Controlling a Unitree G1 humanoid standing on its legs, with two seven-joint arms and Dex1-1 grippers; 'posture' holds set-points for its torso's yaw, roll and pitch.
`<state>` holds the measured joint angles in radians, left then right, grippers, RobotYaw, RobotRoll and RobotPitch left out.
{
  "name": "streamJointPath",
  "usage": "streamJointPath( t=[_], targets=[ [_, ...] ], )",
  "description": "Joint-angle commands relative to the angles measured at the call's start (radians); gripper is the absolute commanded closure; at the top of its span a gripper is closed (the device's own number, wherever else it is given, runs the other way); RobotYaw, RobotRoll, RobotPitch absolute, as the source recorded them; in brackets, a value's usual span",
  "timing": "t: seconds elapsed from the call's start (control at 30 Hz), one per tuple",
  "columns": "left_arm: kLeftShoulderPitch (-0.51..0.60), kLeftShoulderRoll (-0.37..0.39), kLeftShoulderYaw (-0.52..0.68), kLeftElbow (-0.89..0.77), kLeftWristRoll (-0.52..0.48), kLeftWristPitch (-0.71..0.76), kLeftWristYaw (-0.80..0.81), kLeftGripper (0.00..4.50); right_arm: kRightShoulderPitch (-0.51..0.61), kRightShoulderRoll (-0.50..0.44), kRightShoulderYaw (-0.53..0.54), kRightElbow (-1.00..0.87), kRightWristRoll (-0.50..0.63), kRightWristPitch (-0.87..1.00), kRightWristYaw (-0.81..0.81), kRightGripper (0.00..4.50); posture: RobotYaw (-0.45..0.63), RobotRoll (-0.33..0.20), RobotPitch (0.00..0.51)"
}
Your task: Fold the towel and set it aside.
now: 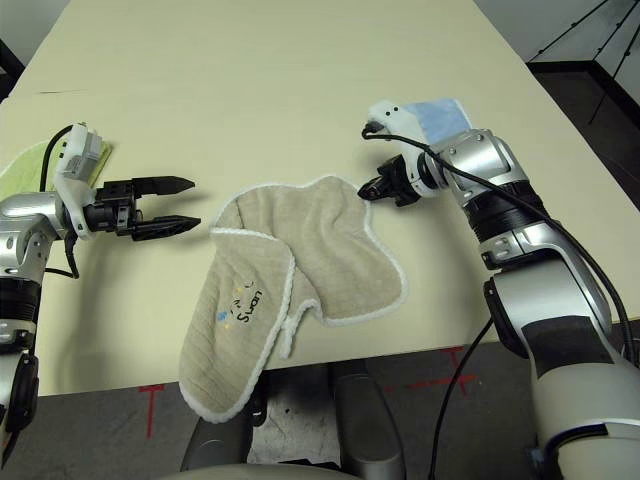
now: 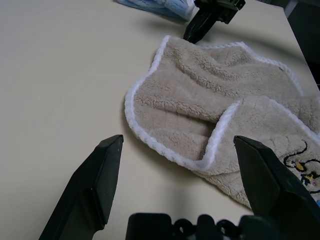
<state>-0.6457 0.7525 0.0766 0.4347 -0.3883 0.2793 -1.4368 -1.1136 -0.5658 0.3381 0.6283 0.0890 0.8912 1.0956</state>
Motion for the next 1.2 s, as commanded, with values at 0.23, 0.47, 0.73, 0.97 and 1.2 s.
streamJointPath(
  t=[0.23,0.47,0.73,0.97,1.2],
  targets=[
    [-0.004,0.033,0.012,0.006,0.0,0.002,0.007,0.0,-0.008,-0.065,-0.119,-0.054,-0.007,-0.237,-0.031,4.46,0.03,0.0,0.267],
    [-0.026,0.034,0.009,0.045,0.011,-0.019,0.015,0.0,0.091,-0.003,-0.258,-0.114,0.037,-0.548,-0.132,4.46,0.02,0.0,0.244],
    [-0.053,0.028,0.001,0.086,0.021,-0.039,0.02,0.0,0.079,0.024,-0.339,-0.034,0.031,-0.967,-0.186,4.46,0.01,0.0,0.223],
    [-0.064,0.013,0.007,0.116,0.023,-0.049,0.044,0.0,-0.121,0.062,-0.337,0.187,0.003,-1.224,-0.237,4.46,0.0,0.0,0.208],
    [-0.087,-0.049,0.019,0.121,0.002,-0.024,0.107,0.0,-0.441,0.116,-0.374,0.428,-0.01,-1.389,-0.352,4.46,0.0,0.0,0.202]
  ],
)
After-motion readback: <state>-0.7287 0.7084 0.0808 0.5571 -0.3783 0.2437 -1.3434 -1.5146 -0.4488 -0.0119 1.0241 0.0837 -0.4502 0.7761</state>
